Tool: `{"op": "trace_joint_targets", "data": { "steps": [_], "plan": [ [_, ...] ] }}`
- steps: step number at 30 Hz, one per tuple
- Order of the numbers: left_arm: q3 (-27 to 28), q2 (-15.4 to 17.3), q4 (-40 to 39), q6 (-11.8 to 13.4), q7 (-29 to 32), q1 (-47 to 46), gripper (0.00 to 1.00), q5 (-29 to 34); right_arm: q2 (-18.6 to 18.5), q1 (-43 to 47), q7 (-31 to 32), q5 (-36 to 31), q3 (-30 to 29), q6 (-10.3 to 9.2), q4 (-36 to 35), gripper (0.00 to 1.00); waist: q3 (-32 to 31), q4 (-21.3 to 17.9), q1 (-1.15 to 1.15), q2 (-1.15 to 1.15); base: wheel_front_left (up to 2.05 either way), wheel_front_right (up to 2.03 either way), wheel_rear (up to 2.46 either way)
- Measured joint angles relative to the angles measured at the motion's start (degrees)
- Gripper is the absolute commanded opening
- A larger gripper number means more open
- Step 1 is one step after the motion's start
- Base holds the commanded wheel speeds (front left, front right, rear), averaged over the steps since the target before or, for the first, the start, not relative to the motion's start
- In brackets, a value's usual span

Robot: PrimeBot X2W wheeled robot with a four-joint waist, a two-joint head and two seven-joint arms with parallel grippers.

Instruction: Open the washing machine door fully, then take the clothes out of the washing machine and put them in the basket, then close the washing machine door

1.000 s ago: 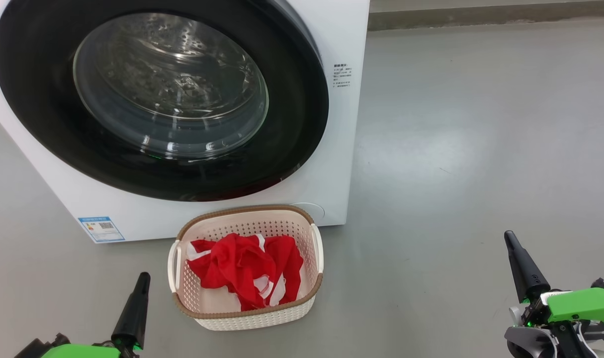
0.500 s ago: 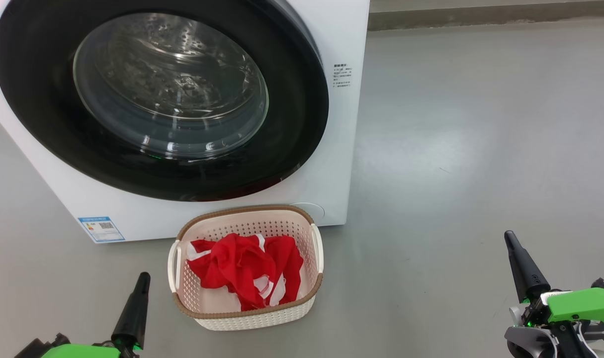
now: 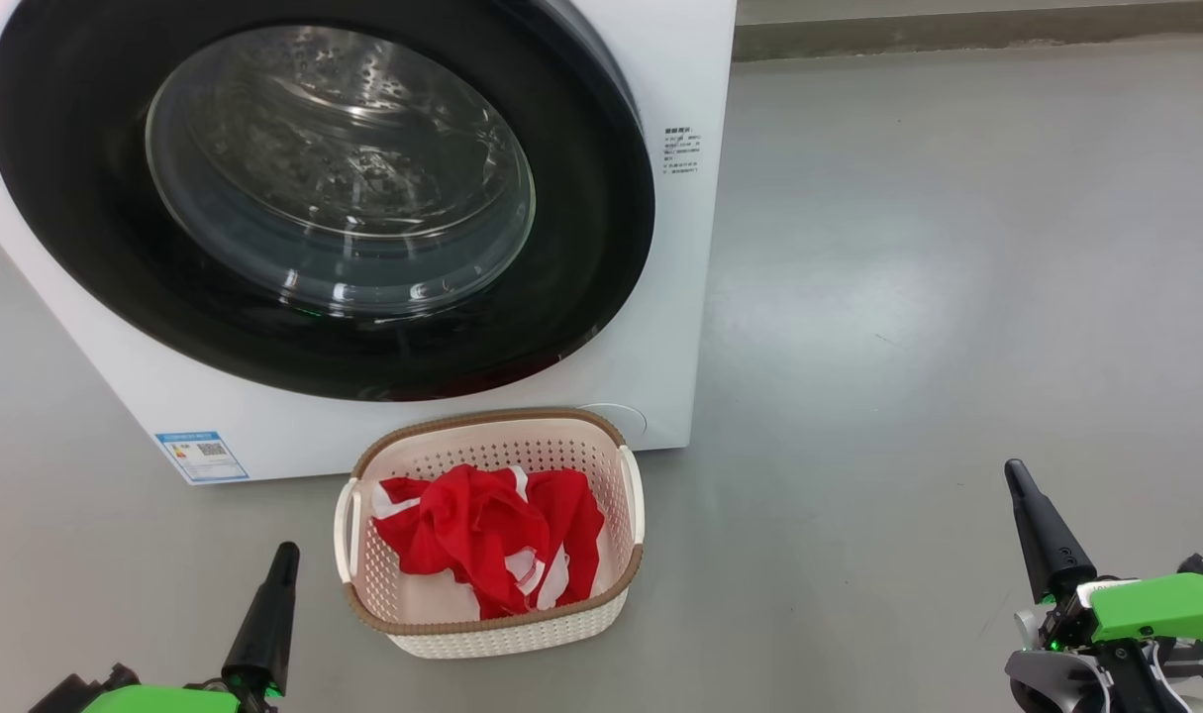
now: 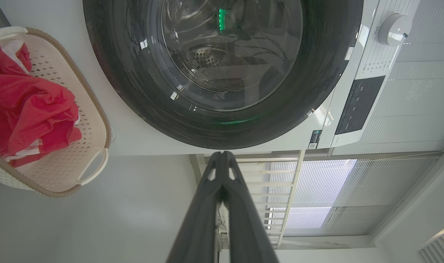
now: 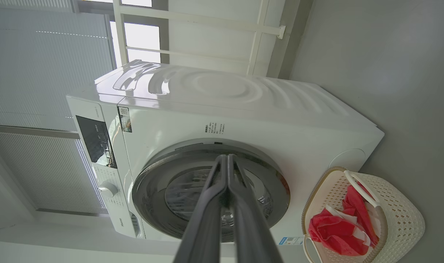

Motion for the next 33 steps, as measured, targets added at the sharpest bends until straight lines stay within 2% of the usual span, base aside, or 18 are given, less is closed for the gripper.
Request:
{"op": "trace_joint_targets", "data": {
  "steps": [33],
  "plan": [
    [0.0,0.0,0.0,0.0,0.0,0.0,0.00,0.0,0.0,0.0,0.0,0.1,-0.1,0.00,0.0,0.00,0.0,0.0,0.00,0.00,0.00,0.00,0.00]
  ]
}}
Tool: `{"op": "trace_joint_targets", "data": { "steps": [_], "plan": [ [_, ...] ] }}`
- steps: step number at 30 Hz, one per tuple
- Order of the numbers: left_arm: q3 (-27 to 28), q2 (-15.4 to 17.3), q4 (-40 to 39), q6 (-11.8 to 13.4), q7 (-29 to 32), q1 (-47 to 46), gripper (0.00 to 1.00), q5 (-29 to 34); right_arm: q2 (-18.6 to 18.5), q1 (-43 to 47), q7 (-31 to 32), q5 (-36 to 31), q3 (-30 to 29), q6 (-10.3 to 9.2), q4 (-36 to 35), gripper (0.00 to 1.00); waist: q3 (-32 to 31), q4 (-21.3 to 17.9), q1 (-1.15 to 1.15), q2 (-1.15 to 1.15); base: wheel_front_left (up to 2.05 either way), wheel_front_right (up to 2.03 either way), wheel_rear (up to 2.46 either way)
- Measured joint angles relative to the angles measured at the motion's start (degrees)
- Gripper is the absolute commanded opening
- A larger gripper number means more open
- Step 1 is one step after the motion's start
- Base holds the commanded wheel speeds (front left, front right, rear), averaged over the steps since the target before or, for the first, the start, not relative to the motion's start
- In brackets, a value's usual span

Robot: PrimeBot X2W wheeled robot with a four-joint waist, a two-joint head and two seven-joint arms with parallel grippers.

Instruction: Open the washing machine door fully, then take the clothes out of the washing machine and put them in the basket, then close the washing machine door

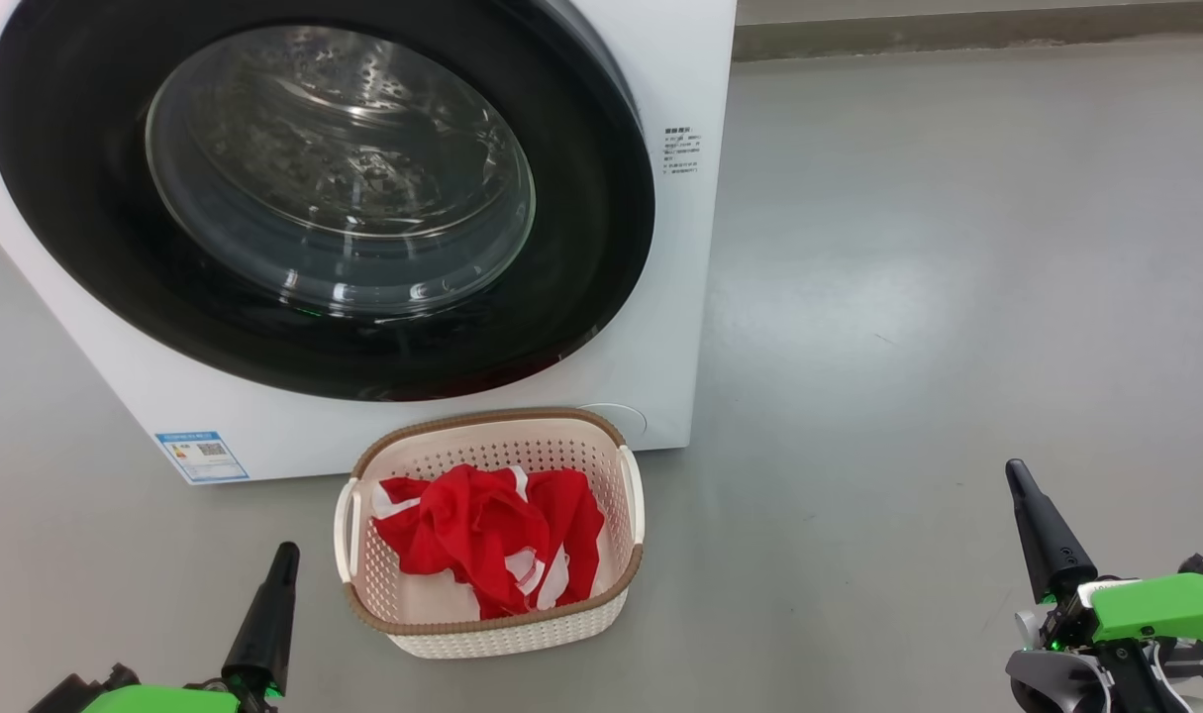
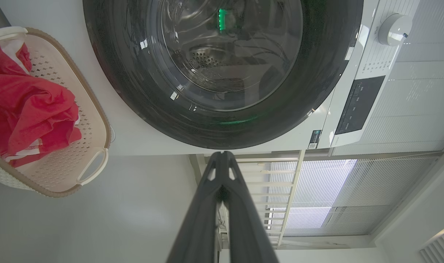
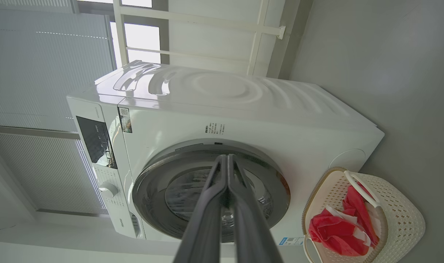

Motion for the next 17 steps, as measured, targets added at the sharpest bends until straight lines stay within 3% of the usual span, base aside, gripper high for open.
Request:
{"op": "trace_joint_targets", "data": {
  "steps": [17],
  "plan": [
    [0.0,0.0,0.0,0.0,0.0,0.0,0.00,0.0,0.0,0.0,0.0,0.0,0.0,0.00,0.0,0.00,0.0,0.0,0.00,0.00,0.00,0.00,0.00]
  ]
}}
